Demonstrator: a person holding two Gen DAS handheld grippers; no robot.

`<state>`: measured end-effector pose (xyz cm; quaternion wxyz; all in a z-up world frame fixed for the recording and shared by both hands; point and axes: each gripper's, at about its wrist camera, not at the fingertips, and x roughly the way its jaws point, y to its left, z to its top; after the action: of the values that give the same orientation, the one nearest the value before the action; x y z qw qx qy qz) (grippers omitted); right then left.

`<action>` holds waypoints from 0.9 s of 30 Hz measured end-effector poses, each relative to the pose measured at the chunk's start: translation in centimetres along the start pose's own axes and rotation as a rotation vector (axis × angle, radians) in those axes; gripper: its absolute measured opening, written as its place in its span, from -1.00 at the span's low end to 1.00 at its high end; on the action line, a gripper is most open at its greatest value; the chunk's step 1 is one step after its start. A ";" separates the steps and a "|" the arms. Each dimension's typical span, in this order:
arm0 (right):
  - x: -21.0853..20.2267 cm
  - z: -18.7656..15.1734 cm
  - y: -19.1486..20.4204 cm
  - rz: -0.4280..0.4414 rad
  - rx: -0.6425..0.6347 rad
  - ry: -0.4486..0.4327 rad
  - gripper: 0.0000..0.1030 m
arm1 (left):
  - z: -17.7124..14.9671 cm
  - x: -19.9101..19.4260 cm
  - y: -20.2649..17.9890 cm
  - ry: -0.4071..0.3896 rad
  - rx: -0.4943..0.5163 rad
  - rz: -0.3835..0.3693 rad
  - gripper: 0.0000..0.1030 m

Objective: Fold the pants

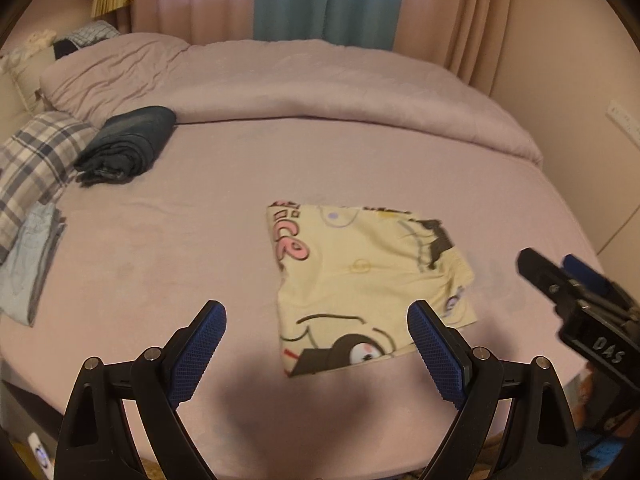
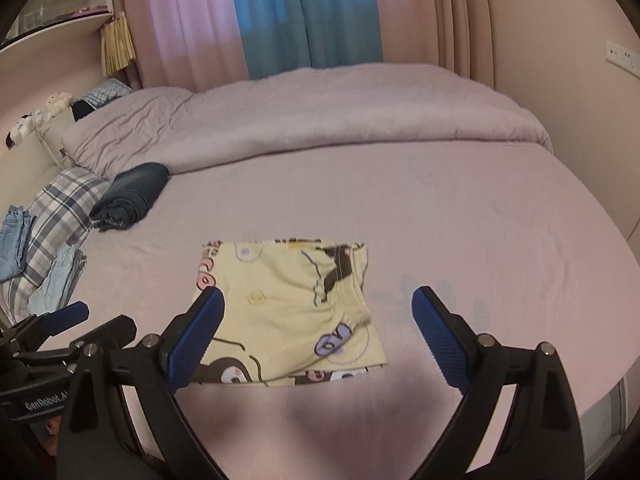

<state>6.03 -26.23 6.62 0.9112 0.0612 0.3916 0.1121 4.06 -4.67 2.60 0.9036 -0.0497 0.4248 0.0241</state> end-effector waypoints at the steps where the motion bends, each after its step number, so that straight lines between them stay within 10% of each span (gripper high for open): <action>1: 0.0 0.0 -0.2 -0.001 -0.001 0.001 0.86 | 0.0 0.0 -0.1 -0.001 0.003 0.005 0.78; 27: 0.4 -0.9 0.7 -0.056 -0.048 0.024 0.86 | -0.3 0.2 0.6 0.038 -0.019 0.002 0.78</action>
<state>5.52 -25.40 5.85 0.9104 0.0271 0.4014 0.0965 3.91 -4.11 2.20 0.8949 -0.0585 0.4415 0.0284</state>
